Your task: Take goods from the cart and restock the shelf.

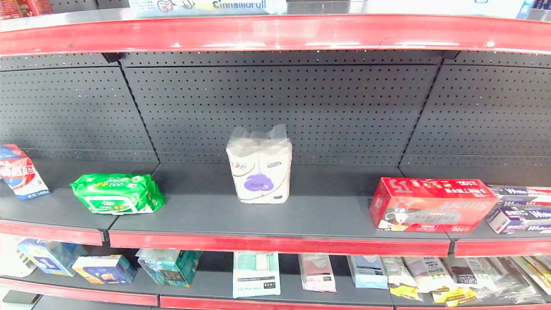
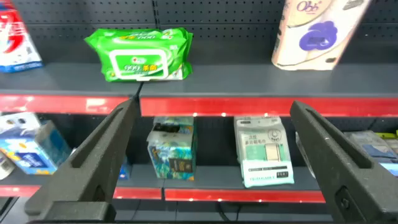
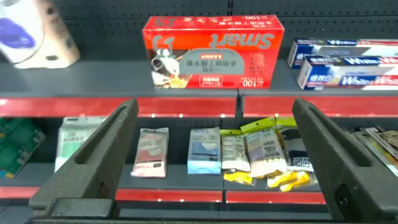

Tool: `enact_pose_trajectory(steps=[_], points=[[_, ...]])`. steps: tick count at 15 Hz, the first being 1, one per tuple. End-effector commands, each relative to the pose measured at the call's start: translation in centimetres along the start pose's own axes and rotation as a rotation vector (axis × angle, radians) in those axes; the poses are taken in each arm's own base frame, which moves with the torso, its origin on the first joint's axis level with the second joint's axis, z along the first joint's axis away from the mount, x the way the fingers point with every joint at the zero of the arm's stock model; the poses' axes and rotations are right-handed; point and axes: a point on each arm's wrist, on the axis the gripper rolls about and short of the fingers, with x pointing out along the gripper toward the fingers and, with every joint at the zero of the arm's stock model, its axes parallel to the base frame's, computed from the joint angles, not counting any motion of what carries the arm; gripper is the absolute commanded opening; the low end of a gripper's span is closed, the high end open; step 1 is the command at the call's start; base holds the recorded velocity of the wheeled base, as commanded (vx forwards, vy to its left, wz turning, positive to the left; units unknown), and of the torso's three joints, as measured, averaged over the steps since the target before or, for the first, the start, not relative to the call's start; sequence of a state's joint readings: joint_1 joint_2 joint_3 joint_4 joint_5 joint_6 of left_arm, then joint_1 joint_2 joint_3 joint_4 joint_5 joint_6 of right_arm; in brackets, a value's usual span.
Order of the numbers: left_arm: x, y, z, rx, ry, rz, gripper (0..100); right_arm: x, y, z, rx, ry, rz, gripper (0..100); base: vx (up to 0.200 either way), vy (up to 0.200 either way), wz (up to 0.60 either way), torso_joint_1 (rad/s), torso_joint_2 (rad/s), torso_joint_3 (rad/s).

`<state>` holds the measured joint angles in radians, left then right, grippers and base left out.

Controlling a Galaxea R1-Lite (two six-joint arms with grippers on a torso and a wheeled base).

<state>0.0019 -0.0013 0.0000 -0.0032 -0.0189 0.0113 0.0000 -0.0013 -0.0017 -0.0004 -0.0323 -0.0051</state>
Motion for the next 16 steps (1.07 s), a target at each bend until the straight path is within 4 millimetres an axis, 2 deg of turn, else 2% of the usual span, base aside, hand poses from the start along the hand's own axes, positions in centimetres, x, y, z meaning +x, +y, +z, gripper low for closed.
enact_pose_trajectory(steps=[1, 4, 16], points=[[0.01, 0.00, 0.00, -0.002, 0.001, 0.002, 100, 0.01, 0.00, -0.01, -0.001, 0.002, 0.000, 100, 0.000, 0.000, 0.00, 0.000, 0.00, 0.000], [0.01, 0.00, 0.00, -0.004, 0.001, 0.002, 100, 0.01, 0.00, -0.01, -0.001, 0.002, 0.000, 100, 0.000, 0.000, 0.00, 0.000, 0.00, 0.000], [0.01, 0.00, -0.01, -0.004, 0.003, 0.003, 100, 0.01, 0.00, -0.01, -0.003, 0.002, 0.002, 100, 0.000, 0.000, -0.60, -0.002, 0.00, 0.007]])
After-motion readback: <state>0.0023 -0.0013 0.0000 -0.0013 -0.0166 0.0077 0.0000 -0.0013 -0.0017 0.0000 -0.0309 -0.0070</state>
